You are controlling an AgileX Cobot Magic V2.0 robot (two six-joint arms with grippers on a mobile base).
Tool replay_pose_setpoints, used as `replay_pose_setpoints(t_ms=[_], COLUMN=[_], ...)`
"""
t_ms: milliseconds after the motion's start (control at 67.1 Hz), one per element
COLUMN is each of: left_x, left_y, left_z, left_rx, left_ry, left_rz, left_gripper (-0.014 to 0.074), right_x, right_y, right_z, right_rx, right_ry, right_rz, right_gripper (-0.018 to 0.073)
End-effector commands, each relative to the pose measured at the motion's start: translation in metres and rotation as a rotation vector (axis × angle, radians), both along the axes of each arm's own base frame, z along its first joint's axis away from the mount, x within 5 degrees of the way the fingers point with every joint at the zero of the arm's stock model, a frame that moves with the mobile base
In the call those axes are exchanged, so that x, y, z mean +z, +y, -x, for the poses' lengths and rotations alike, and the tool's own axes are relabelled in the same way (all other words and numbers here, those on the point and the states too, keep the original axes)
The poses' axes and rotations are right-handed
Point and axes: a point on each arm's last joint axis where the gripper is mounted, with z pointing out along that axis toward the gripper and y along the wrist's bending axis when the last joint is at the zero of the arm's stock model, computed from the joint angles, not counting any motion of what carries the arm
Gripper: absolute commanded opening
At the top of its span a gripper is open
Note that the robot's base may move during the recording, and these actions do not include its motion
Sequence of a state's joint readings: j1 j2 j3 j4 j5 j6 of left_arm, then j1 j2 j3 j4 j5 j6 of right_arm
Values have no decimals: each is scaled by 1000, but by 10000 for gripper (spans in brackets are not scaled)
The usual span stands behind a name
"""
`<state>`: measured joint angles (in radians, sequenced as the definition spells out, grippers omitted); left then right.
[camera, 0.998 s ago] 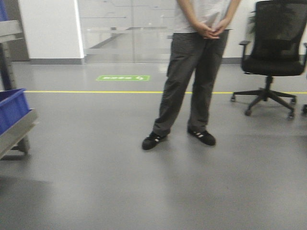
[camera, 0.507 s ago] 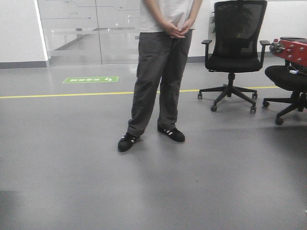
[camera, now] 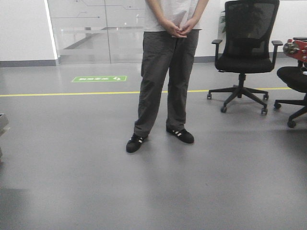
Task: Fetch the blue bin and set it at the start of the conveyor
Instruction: 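Carry the bin in both grippers while driving toward the red conveyor table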
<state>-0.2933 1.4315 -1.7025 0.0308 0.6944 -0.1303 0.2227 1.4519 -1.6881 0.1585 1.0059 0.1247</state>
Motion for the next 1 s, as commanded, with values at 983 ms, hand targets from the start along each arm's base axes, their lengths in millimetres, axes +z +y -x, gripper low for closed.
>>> replay_pose_setpoints(t_ms=[983], left_x=[16], left_y=[-3], left_z=[7], left_rx=[-20], left_ry=[-93], left_rz=[88], left_gripper=[-111], right_x=[6], right_y=[0], right_z=[2], right_rx=[14], right_ry=[-44], right_rz=[-2], right_gripper=[-153])
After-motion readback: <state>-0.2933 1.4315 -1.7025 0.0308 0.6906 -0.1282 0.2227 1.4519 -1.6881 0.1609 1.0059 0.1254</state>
